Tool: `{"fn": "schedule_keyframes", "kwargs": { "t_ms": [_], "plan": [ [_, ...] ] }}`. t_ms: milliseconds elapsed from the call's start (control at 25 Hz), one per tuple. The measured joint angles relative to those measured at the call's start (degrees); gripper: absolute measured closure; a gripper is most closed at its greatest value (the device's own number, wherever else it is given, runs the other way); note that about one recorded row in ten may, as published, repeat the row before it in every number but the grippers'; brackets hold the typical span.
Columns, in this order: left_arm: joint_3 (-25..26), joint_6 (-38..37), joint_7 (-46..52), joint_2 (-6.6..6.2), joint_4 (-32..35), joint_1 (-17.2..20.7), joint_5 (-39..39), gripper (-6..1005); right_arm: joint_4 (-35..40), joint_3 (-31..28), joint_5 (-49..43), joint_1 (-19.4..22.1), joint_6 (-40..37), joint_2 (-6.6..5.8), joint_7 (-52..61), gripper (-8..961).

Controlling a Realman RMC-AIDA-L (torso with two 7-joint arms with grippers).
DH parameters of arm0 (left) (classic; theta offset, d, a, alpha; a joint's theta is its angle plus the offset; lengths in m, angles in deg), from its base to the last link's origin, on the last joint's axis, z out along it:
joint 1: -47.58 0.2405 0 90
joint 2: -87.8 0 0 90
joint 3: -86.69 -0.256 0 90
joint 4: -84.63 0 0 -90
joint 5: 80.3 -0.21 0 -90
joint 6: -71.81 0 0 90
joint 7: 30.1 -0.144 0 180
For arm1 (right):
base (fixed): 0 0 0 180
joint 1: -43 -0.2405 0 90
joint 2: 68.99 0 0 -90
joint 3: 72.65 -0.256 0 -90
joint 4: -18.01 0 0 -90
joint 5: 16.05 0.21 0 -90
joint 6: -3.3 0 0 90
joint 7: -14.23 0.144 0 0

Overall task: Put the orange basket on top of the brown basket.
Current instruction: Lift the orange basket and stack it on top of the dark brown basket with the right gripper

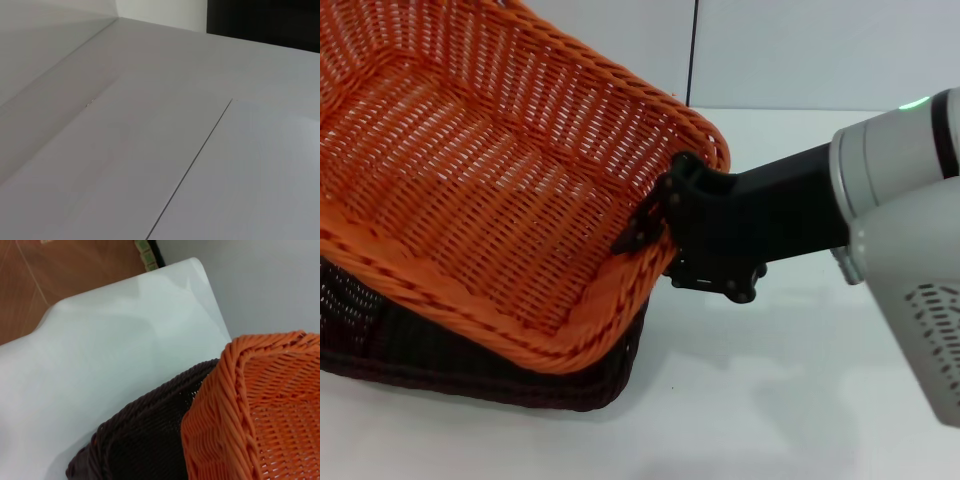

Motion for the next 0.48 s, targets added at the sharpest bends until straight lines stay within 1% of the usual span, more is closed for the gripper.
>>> {"fn": "schedule_keyframes", "kwargs": {
  "t_ms": [200,240,280,480],
  "plan": [
    [0.0,0.77,-0.52,0.05,0.67,0.04,0.01,172,5.31,-2.47,1.49,-0.71,-0.12,-0.06,-3.68,784],
    [0.0,1.13,-0.57,0.08,1.03,0.04,0.01,172,8.26,-3.12,1.34,-1.52,-0.35,-0.09,-5.62,782],
    [0.0,1.13,-0.57,0.08,1.03,0.04,0.01,172,8.26,-3.12,1.34,-1.52,-0.35,-0.09,-5.62,780],
    [0.0,2.63,-0.68,0.21,1.92,0.2,0.5,172,15.38,-3.81,0.38,-4.97,-0.64,-0.3,-7.47,769]
  ]
}}
